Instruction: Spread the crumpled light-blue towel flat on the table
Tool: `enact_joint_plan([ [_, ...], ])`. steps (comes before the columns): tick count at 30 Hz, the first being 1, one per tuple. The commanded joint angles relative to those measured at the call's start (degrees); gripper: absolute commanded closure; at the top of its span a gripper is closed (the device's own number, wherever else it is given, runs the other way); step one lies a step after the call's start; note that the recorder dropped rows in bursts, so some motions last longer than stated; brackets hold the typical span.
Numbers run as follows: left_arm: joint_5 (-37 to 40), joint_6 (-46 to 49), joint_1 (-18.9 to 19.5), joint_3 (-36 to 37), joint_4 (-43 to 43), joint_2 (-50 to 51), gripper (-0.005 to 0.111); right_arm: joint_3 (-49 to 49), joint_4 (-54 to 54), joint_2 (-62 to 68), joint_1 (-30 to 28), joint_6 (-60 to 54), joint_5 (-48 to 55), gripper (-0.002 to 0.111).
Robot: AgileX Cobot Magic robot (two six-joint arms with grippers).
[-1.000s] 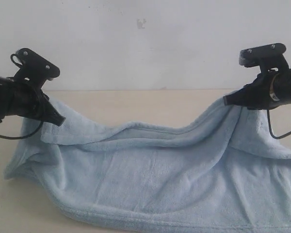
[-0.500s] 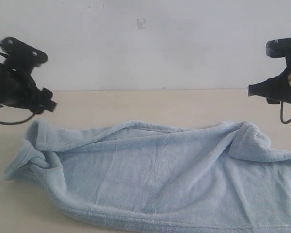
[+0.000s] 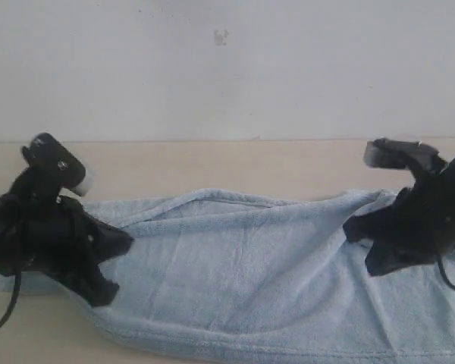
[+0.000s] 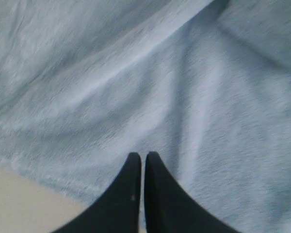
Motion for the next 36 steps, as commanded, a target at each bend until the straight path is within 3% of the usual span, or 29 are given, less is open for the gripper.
enact_joint_plan([
  [1, 2.0, -10.8, -0.4, 0.1, 6.6, 0.3, 0.103, 2.4, 3.7, 0.0, 6.0, -4.9, -0.1, 0.108],
  [2, -7.0, -15.6, -0.4, 0.1, 6.6, 0.4, 0.103, 2.4, 3.7, 0.0, 7.2, -5.2, 0.1, 0.108],
  [3, -23.3, -21.5, -0.4, 0.2, 6.0, 1.1, 0.103, 2.4, 3.7, 0.0, 9.4, -5.9, 0.4, 0.108],
  [4, -27.3, -20.4, -0.2, 0.2, 5.9, 1.4, 0.103, 2.4, 3.7, 0.0, 10.1, -6.5, 0.4, 0.108],
  [7, -22.9, -4.0, 0.0, 0.2, -3.2, 4.7, 0.103, 2.4, 3.6, 0.0, 12.0, -10.8, -4.2, 0.108],
  [8, -25.6, -0.8, 0.0, -0.2, -4.8, 7.2, 0.103, 2.4, 3.0, 0.0, 12.0, -10.8, -5.9, 0.108],
  [10, -41.1, -0.7, 0.0, -3.5, -4.8, 12.6, 0.103, 2.4, 2.9, 0.0, 12.0, -10.8, -6.4, 0.108],
  [12, -50.3, -0.4, -1.5, -8.0, -4.8, 13.5, 0.103, 2.4, 2.9, 0.0, 12.0, -10.7, -6.0, 0.108],
  [19, -59.2, 7.2, -2.8, -11.6, -4.8, 13.7, 0.103, 2.4, 4.4, 0.0, 12.0, -10.1, -6.7, 0.108],
  [22, -57.5, 7.2, -2.9, -11.7, -4.8, 14.2, 0.103, 2.4, 4.5, 0.0, 12.0, -10.1, -6.7, 0.108],
  [27, -46.5, 7.1, -3.0, -10.2, -4.8, 14.2, 0.103, 2.4, 4.7, 0.0, 12.0, -10.0, -6.6, 0.108],
  [33, -29.6, 0.8, -3.0, -11.5, -4.8, 14.2, 0.103, 2.4, 4.8, 0.0, 12.0, -10.0, -6.6, 0.108],
  [36, -15.2, -5.2, -2.9, -13.9, -4.8, 14.1, 0.103, 2.4, 4.8, 0.0, 12.0, -10.0, -6.6, 0.108],
])
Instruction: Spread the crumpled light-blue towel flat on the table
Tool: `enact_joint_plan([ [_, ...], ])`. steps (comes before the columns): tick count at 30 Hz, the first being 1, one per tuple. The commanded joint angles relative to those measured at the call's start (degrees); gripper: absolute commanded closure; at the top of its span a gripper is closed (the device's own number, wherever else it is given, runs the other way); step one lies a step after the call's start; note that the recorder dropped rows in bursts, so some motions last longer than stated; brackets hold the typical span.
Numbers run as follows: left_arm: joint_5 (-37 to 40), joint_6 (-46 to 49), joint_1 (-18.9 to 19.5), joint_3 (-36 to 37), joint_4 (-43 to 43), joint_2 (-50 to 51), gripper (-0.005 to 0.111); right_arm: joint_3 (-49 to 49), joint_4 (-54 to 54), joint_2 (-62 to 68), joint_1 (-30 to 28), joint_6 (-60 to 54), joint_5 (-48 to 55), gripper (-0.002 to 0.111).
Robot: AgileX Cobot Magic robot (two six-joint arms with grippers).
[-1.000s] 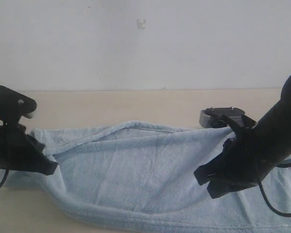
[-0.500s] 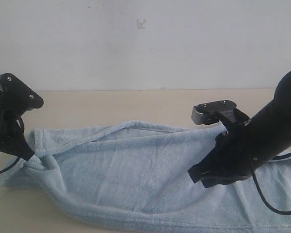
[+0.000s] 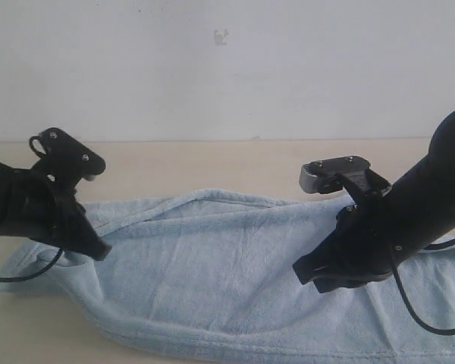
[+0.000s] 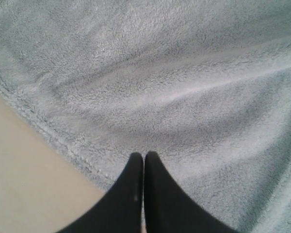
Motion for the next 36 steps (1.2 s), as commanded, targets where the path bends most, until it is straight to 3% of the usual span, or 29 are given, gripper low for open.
enact_joint_plan([
  [1, 23.1, -10.7, 0.1, -3.6, -0.1, -0.2, 0.103, 0.2, 0.3, -0.3, 0.1, 0.3, -0.2, 0.108],
  [3, 38.6, -19.2, 0.7, -5.9, -0.1, 0.3, 0.103, 0.2, 0.5, -0.3, 0.1, 1.1, -0.2, 0.108],
  [5, 48.4, -32.1, 1.1, -9.1, -0.1, 2.0, 0.103, 0.2, 0.5, -0.3, 0.1, 1.3, -0.2, 0.108],
  [8, 49.6, -57.1, 1.1, -13.2, -0.1, 5.8, 0.103, 0.2, 0.5, -0.3, 0.1, 1.5, -0.2, 0.108],
  [10, 49.9, -65.5, 1.5, -15.2, -0.1, 8.3, 0.103, 0.2, 0.5, -0.3, 0.1, 1.4, -0.2, 0.108],
  [14, 43.6, -69.9, 4.3, -16.0, -0.1, 9.7, 0.103, 0.2, 0.5, -0.3, 0.1, 1.4, 1.5, 0.108],
  [17, 37.1, -69.0, 10.2, -16.0, -0.1, 7.7, 0.103, 0.2, 0.5, -0.3, 0.1, 1.4, 2.9, 0.108],
  [19, 38.6, -66.3, 14.9, -16.5, -0.1, 6.5, 0.103, 0.2, 0.6, -0.5, 0.1, 1.4, 2.7, 0.108],
  [21, 47.7, -61.0, 20.1, -18.5, 0.3, 6.1, 0.103, 0.2, 1.8, -0.6, 0.1, 1.5, 2.4, 0.108],
  [23, 56.6, -58.1, 23.9, -22.5, 11.3, 6.1, 0.103, 0.2, 3.1, -0.7, 0.1, 1.4, 2.3, 0.108],
  [25, 58.9, -60.5, 24.7, -26.6, 25.5, 5.9, 0.103, 0.2, 3.4, -0.7, 0.1, 1.4, 2.3, 0.108],
  [29, 57.0, -76.1, 21.1, -31.9, 72.3, 5.9, 0.103, 0.2, 3.3, -0.7, 0.1, 1.1, 2.3, 0.108],
  [31, 55.7, -86.4, 18.9, -31.7, 88.8, 6.3, 0.103, 0.2, 3.3, -0.7, 0.1, 1.1, 2.0, 0.108],
  [33, 56.2, -91.4, 16.9, -31.7, 93.8, 6.6, 0.103, 0.2, 3.3, -0.7, 0.1, 1.1, 1.5, 0.108],
  [36, 59.5, -90.6, 13.7, -31.7, 93.2, 6.6, 0.103, 0.2, 3.3, -0.7, 0.1, 1.1, 1.3, 0.108],
])
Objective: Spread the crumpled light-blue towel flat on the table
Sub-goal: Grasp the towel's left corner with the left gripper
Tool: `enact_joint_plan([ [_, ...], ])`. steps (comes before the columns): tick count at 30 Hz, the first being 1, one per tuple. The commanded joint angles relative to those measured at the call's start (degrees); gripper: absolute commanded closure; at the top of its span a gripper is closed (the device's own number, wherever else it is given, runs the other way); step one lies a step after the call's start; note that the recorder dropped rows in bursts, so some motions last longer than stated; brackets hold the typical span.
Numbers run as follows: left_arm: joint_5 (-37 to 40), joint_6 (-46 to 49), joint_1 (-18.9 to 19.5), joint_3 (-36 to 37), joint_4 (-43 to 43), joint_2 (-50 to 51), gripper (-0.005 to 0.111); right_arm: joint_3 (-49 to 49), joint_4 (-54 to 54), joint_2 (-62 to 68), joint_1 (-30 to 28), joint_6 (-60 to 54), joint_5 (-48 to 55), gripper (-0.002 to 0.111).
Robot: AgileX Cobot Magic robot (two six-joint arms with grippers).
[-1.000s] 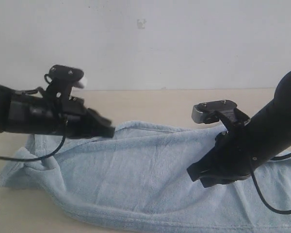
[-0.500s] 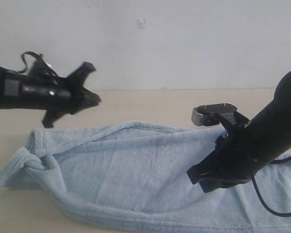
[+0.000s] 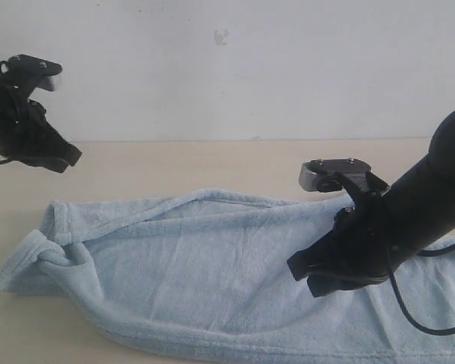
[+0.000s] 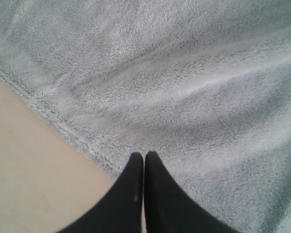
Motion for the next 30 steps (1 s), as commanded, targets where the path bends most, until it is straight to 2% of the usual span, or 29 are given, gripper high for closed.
enact_joint_plan([
  [1, 4.7, -3.0, -5.1, -0.6, 4.3, -0.2, 0.103, 0.2, 0.2, -0.7, 0.1, -0.6, -0.6, 0.108],
  [4, 9.0, -2.8, -7.3, 0.7, 4.5, -0.2, 0.103, 0.2, 0.2, -0.7, 0.1, -0.6, -0.5, 0.108],
  [8, 11.9, -6.0, -7.1, 6.4, 5.6, -0.3, 0.103, 0.2, 0.2, -0.7, 0.1, -0.6, 0.0, 0.108],
  [12, 6.8, -15.2, -6.2, 14.1, 11.0, -0.3, 0.103, 0.2, 0.2, -0.7, 0.1, -0.6, 0.0, 0.108],
  [14, 2.3, -15.7, -6.1, 18.2, 14.2, -0.3, 0.103, 0.2, 0.2, -0.7, 0.1, -0.6, 0.0, 0.108],
  [17, -6.2, -17.2, -6.1, 22.8, 14.2, -0.3, 0.103, 0.2, 0.2, -0.7, 0.1, -0.6, 0.2, 0.108],
  [19, -9.2, -17.2, -6.3, 23.6, 13.9, -0.3, 0.103, 0.2, 0.2, -0.7, 0.1, -0.6, 0.3, 0.108],
  [25, -10.5, -17.6, -6.3, 23.0, 15.5, -0.3, 0.103, 0.2, 0.4, -0.7, 0.1, -0.3, -0.4, 0.108],
  [30, -11.2, -20.9, -5.0, 23.0, 22.5, 1.7, 0.103, 0.2, 0.4, -0.7, 0.1, -0.3, 0.0, 0.108],
])
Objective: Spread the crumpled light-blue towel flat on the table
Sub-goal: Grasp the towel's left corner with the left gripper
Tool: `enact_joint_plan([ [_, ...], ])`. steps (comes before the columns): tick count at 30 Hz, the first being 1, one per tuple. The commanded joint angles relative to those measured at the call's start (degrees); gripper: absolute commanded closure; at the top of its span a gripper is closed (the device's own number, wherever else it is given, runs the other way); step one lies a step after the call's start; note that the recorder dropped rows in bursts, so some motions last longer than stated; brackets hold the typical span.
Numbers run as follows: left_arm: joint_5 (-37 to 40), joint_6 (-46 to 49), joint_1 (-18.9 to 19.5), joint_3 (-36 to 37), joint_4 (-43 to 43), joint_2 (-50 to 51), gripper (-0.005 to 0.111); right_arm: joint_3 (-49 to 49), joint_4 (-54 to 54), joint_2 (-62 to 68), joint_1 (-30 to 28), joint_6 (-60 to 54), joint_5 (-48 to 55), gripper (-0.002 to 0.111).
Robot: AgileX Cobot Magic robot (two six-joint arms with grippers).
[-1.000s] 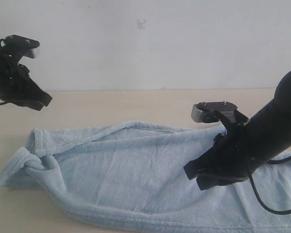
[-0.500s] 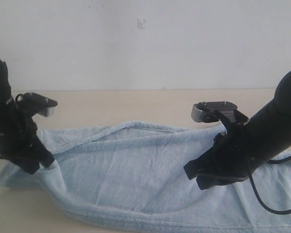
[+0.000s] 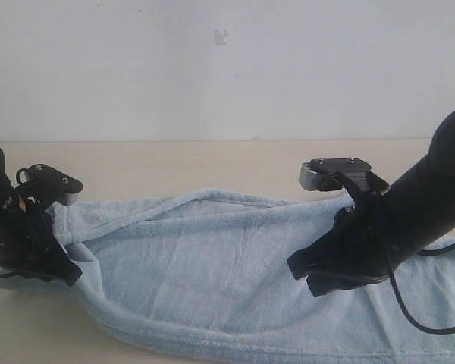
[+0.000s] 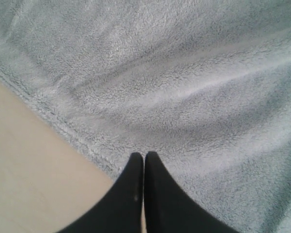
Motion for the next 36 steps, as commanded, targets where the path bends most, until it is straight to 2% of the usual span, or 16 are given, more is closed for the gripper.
enact_joint_plan([
  [1, -1.4, -3.6, 1.1, -0.1, 5.1, 1.9, 0.103, 0.2, 0.2, -0.7, 0.1, -0.1, 0.5, 0.108],
  [9, -2.3, -5.1, 4.3, -0.1, 4.5, 2.9, 0.103, 0.2, 0.2, -0.7, 0.1, -0.1, 0.9, 0.108],
  [20, 2.9, -5.1, 4.4, 0.3, 3.2, 2.9, 0.103, 0.2, 0.2, -0.7, 0.1, -0.1, 2.2, 0.108],
  [25, -4.7, -5.1, 4.4, 0.3, 1.8, -1.7, 0.103, 0.2, 0.5, -0.7, 0.1, -0.1, 1.9, 0.108],
  [28, -6.5, -5.1, 4.4, 0.3, 2.2, 1.0, 0.103, 0.2, 1.4, -0.7, 0.1, 0.1, 1.8, 0.108],
  [36, -2.4, -4.8, 4.4, 0.3, 3.9, 5.0, 0.103, 0.2, 1.7, -0.7, 0.1, 0.2, 2.0, 0.108],
])
